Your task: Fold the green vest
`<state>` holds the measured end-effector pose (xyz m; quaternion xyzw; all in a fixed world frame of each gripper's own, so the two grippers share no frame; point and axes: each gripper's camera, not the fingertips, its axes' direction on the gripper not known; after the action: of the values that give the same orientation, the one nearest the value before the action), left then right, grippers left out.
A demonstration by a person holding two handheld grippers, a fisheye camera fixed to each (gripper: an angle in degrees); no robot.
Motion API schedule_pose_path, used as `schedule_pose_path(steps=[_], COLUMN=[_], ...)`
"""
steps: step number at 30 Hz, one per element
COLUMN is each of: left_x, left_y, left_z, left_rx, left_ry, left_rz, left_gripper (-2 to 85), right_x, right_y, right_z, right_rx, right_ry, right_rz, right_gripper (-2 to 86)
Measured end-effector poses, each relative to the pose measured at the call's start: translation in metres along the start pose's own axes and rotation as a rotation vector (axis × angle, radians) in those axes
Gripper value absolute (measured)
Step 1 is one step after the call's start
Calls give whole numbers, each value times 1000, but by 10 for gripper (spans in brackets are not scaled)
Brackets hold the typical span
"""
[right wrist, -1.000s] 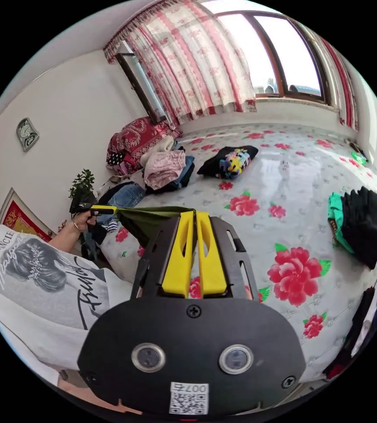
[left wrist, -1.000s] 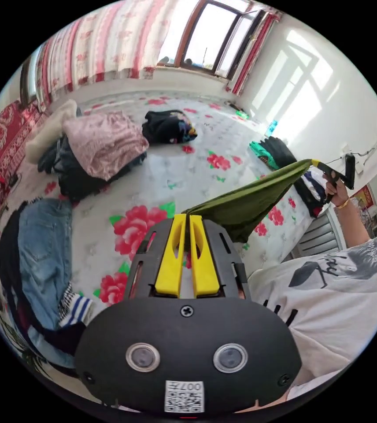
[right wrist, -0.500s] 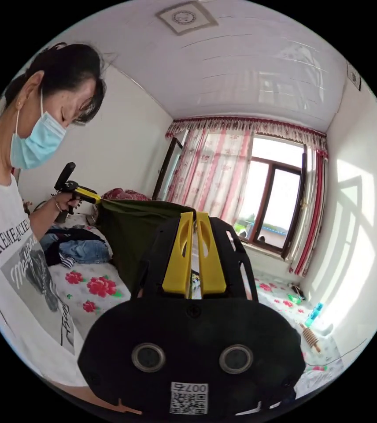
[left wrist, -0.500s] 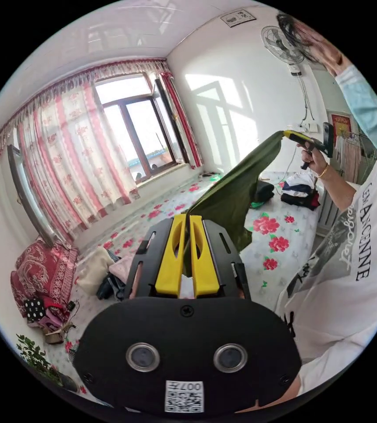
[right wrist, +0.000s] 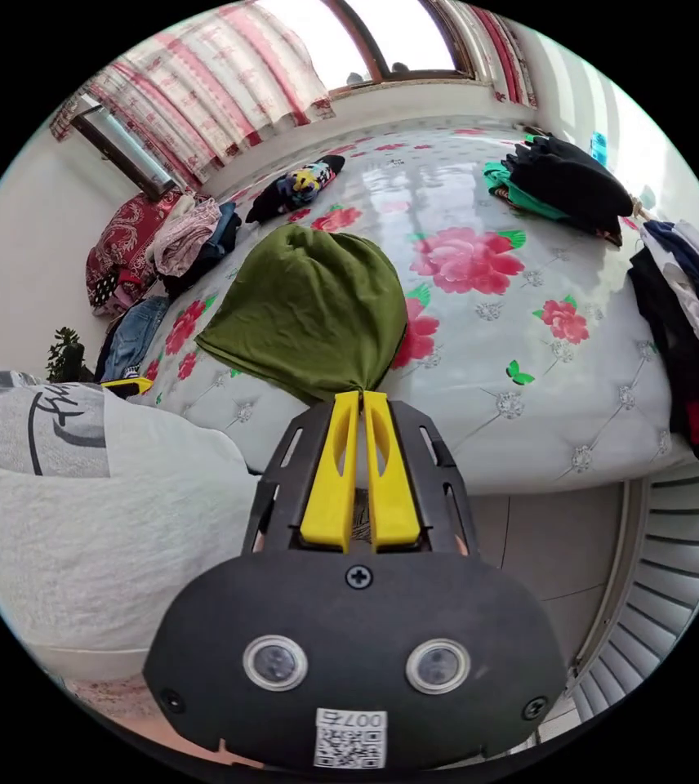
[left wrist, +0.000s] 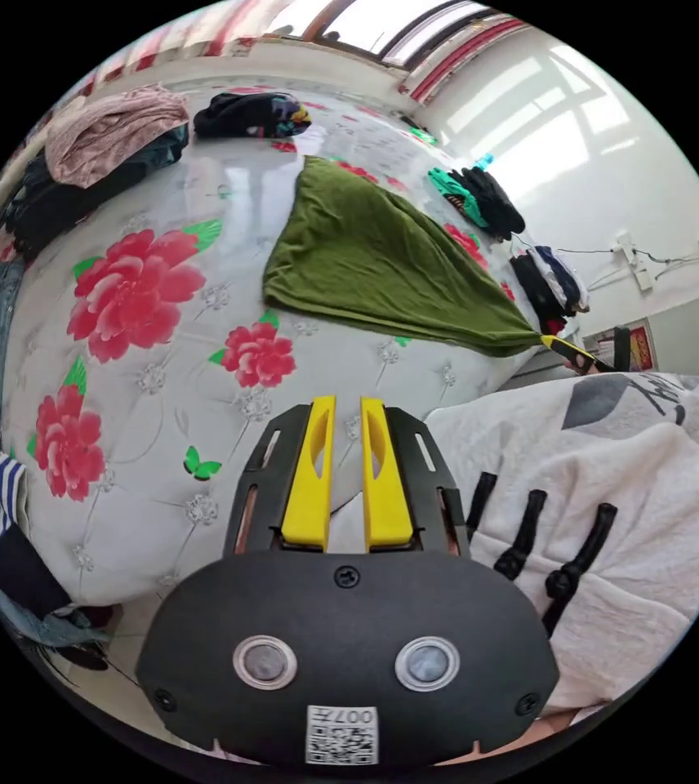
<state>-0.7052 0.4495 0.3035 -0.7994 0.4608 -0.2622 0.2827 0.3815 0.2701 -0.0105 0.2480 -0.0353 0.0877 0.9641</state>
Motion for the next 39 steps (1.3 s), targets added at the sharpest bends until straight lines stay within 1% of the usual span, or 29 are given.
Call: schedule_pose_path(steps=[2,5,11,13,14,16,18,20,21,23,24,26,27,28,29,30,32,35,39], left_x=[-8,-16,-12,-11,-9,-5,-4,-8,-9,-15,-16,-8,-4,6,19,26,55,84,97], left_y=[-11,-43,-124,-141,-149,-153,-150,-143,-140,-126,-122,-106,-101,-91,-78,-70,-36,7,37], left_z=[-3,0,35,49,56,56,54,49,44,0,-15,-93,-116,-164,-212,-236,-318,-380,-404], left_rx=[27,32,-70,-120,-160,-174,-182,-224,-215,-50,1,232,290,395,500,555,740,894,977], left_ry=[-61,-85,-149,-157,-191,-287,-283,-187,-158,-14,24,94,98,102,103,101,65,-7,-83], left_rz=[-45,-58,-1,4,-4,16,36,52,43,-1,-6,36,59,109,166,195,298,369,371], left_gripper=[60,73,96,93,66,38,13,-4,-5,-8,-9,-9,-9,-10,-10,-10,-10,-10,-10], right_x=[11,27,40,40,40,41,43,47,51,54,54,50,46,43,36,27,10,-16,-28], right_y=[-2,-7,-14,-15,-16,-16,-14,-15,-18,-26,-34,-47,-55,-58,-63,-67,-69,-68,-73], right_z=[-3,-11,-22,-26,-28,-32,-35,-37,-41,-57,-75,-111,-141,-158,-194,-231,-280,-337,-370], right_rx=[5,36,57,60,60,62,68,68,71,108,149,226,298,343,437,530,645,764,809], right_ry=[-2,-30,-59,-57,-63,-65,-72,-84,-108,-130,-131,-140,-149,-159,-199,-232,-241,-224,-288], right_rz=[20,51,61,54,51,49,50,59,72,73,58,16,-15,-30,-71,-134,-230,-343,-378], right_gripper=[-3,-3,-3,-3,-3,-3,-3,-3,-3,-3,-3,-3,-3,-3,-3,-3,-3,-3,-2])
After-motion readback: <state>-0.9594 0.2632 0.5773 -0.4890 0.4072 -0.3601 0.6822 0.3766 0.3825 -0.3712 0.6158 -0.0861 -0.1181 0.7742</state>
